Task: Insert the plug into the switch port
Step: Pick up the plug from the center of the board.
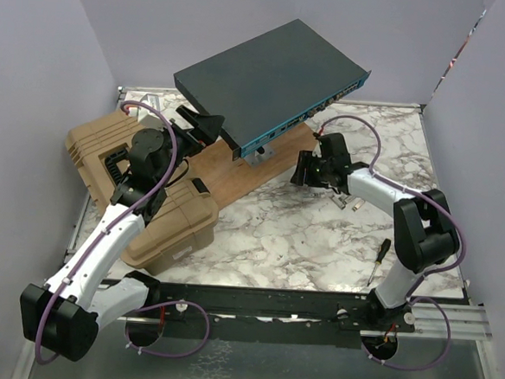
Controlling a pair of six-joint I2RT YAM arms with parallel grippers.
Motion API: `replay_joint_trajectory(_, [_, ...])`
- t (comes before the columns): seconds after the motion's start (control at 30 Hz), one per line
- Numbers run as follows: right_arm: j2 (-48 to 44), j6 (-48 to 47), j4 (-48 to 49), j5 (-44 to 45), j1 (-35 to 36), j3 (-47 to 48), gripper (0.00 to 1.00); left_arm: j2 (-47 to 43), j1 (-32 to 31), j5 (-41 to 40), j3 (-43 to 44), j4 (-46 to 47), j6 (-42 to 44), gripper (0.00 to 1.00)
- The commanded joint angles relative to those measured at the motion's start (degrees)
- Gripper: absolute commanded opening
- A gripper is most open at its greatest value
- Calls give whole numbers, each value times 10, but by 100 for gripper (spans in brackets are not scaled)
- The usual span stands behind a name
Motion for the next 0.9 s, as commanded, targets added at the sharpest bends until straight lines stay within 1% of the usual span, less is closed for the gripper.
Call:
replay_joint_trajectory(0.0, [10,-25,-10,19,-24,1,59,-13,-3,-12,10,-7,10,99])
replay_joint_trajectory(0.23, [27,-41,-25,7,-50,-2,59,-14,-5,-13,11,-8,15,99])
replay_joint_trajectory(0.47, [38,-38,-44,-10,-52,-10,59,-15,-8,-14,11,-8,18,99])
replay_joint_trajectory(0.67, [3,-30,-51,-19,-52,-56,59,-15,-9,-15,10,-9,19,99])
replay_joint_trajectory(0.87, [-34,-29,-52,-67,-52,-98,58,-15,-9,-18,10,-8,20,99])
